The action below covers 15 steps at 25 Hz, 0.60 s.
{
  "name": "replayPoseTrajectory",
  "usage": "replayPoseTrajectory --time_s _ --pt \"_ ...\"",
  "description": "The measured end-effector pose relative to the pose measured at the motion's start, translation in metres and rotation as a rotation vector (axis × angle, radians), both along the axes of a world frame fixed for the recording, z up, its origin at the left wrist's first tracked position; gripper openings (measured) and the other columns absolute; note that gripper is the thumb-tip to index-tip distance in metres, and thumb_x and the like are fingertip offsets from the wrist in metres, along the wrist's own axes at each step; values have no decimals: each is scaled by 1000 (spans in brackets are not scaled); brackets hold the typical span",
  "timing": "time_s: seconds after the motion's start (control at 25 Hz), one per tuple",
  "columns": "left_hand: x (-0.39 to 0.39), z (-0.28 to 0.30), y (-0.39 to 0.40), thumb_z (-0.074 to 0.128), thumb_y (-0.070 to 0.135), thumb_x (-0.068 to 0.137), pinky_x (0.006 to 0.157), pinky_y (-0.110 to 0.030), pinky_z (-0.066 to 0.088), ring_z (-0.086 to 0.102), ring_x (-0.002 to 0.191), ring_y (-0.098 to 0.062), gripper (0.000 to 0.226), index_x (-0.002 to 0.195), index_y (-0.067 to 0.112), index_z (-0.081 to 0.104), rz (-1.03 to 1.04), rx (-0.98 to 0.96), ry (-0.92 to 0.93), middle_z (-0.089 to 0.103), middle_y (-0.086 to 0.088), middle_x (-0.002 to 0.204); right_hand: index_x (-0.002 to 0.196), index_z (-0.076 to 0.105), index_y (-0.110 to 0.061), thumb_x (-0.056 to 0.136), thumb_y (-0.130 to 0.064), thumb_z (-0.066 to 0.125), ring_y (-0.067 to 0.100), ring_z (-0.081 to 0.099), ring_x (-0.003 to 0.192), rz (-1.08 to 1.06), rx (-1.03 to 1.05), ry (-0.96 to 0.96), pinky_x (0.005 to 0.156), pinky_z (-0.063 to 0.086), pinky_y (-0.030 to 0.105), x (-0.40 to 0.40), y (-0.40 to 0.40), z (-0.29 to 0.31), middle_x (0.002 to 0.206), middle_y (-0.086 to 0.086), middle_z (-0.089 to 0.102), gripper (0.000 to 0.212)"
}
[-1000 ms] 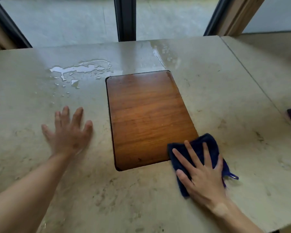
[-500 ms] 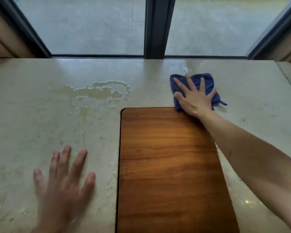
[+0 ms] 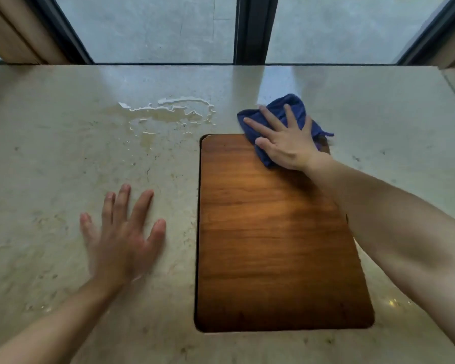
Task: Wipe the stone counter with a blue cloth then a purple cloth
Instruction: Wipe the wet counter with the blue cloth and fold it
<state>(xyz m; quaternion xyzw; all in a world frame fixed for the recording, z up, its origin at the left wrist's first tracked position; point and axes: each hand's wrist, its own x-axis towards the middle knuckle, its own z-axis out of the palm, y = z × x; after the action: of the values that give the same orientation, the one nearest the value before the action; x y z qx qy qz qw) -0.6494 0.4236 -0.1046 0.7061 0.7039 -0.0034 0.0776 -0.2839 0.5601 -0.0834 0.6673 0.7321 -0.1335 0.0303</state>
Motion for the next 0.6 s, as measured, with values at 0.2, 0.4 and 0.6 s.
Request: replayPoseTrajectory --time_s 0.2,0.4,0.6 --pt "1 3 1 21 66 86 114 -69 1 6 152 -23 67 149 44 23 -3 20 -79 12 1 166 148 -3 -64 98 -62 8 37 -5 153 -93 69 -43 112 -1 75 -23 -200 -9 166 -17 -7 51" --pt "-1 5 -5 24 64 88 112 -72 0 7 152 -26 63 147 43 27 -44 40 -113 14 -3 165 146 -8 -66 94 -63 6 34 -14 153 -295 30 -50 113 -5 72 -66 -404 -11 163 -23 -15 54" --pt "1 5 -9 23 61 87 109 -75 1 8 152 -30 59 142 39 28 -68 51 -101 15 -6 164 154 18 -51 98 -56 24 41 8 152 -461 55 -87 109 11 79 -132 -549 -11 168 -9 11 57"
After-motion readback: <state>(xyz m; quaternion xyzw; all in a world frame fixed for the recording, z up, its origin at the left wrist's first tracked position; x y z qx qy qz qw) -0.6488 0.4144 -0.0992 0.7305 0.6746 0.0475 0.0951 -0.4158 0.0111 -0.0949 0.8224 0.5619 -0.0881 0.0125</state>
